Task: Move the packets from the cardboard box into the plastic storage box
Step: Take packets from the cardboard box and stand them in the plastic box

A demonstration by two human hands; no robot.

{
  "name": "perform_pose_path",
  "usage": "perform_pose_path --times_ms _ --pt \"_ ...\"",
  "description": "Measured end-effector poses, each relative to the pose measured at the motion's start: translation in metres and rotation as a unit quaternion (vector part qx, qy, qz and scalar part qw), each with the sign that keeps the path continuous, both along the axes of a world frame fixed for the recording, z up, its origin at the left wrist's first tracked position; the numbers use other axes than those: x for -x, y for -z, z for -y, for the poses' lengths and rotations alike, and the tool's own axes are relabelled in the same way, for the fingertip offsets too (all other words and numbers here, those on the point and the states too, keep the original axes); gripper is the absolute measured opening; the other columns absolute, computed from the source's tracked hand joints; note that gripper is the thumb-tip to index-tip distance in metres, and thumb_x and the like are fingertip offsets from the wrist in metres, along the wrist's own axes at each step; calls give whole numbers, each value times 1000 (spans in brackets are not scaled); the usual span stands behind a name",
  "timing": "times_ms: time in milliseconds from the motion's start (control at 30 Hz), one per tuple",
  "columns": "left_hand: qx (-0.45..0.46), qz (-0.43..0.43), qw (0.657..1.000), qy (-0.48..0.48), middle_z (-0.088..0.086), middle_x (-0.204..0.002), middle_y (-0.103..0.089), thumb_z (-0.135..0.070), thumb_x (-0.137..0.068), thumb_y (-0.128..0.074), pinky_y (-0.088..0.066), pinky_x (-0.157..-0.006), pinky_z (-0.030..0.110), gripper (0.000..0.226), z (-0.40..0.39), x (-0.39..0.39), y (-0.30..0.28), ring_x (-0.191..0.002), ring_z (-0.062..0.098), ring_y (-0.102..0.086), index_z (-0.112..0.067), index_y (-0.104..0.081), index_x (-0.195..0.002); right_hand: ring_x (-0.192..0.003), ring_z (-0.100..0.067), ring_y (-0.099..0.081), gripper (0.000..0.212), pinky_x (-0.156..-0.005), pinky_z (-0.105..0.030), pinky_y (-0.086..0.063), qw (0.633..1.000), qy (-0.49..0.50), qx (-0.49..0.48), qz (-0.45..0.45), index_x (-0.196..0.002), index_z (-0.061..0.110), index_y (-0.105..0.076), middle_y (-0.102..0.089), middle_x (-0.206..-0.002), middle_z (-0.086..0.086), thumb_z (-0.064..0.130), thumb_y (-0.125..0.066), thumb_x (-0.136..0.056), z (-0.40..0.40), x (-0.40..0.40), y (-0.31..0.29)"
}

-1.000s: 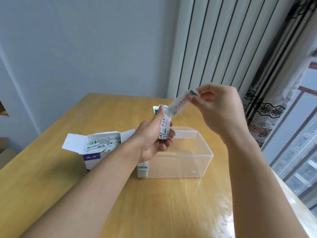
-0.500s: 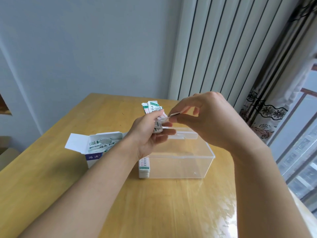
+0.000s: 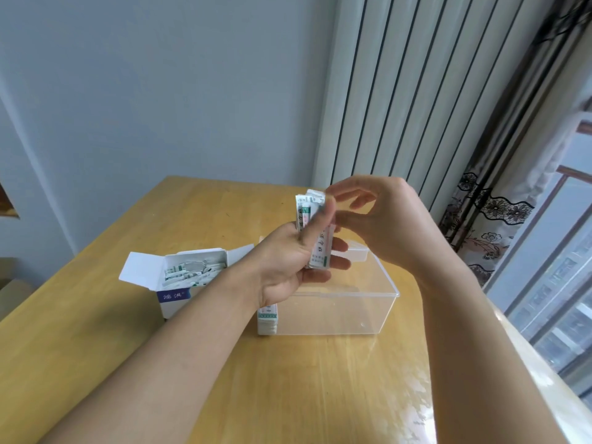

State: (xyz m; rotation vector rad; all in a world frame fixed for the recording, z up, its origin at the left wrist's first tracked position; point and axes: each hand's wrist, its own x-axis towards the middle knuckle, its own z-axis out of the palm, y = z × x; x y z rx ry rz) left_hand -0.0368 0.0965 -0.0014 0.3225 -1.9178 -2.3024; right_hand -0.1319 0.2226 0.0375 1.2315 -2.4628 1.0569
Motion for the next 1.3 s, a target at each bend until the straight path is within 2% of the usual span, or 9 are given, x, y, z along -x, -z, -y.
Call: perform_pose_path --times_ms 100,200,367,500,667,833,967,1067,1300 --pt "18 1 1000 10 0 -79 -62 -24 -83 -78 -43 -45 18 29 2 3 5 -61 9 -61 -13 -62 -105 -116 -6 -64 40 -103 -31 -50 998 -2 5 62 -141 31 -58 -66 -132 11 37 -57 -102 -1 0 -2" --pt "30 3 999 28 1 -81 -63 -11 -86 -77 -44 -46 20 23 4 3 8 -63 11 -60 -9 -63 -103 -129 -7 -57 54 -101 -25 -44 995 -34 -40 90 -152 30 -45 -57 -146 9 51 -47 -102 2 -12 -3" --pt "59 -14 997 41 -1 -71 -69 3 -95 -56 -53 -52 23 14 1 0 5 -67 10 -67 -5 -67 -92 -111 -13 -63 35 -81 -28 -49 998 17 -51 29 -122 28 -71 -72 -114 7 50 -61 -97 25 -31 4" --pt "81 -10 996 25 -8 -65 -70 2 -96 -52 -55 -55 26 18 3 -2 1 -65 3 -68 -8 -66 -92 -92 -6 -66 22 -68 -21 -53 1000 27 -12 4 -104 25 -79 -74 -93 11 23 -58 -96 29 -31 7" --pt "124 5 992 -2 4 -74 -65 -16 -101 -53 -43 -48 25 15 4 -4 0 -67 13 -67 -8 -65 -95 -68 -8 -68 32 -62 -27 -53 997 -41 -49 41 -92 24 -76 -75 -77 -1 38 -50 -106 23 -28 4" --pt "4 10 999 -43 0 -74 -69 -43 -94 -65 -44 -42 20 35 4 -2 -2 -67 18 -73 -13 -61 -112 -121 1 -58 45 -96 -20 -43 995 -34 12 92 -141 24 -59 -65 -133 11 46 -48 -104 6 -9 -3" --pt "-194 -3 981 -9 18 -103 -69 -48 -103 -49 -64 -68 37 54 11 0 -6 -86 33 -74 -1 -56 -129 -121 -6 -62 51 -105 -34 -49 992 5 9 127 -138 26 -62 -66 -133 10 47 -69 -92 2 7 6" --pt "-250 -33 968 0 23 -109 -71 -31 -109 -31 -60 -90 45 47 12 -1 -6 -90 34 -74 3 -54 -132 -119 -8 -62 60 -93 -32 -54 988 13 3 154 -138 23 -63 -65 -135 8 48 -77 -85 9 9 13" --pt "-215 -51 973 -71 26 -112 -72 -17 -110 -39 -63 -80 43 34 12 4 1 -97 39 -74 2 -61 -128 -111 -5 -67 42 -96 -40 -57 980 -16 13 198 -121 28 -75 -73 -119 13 45 -80 -83 13 13 18"
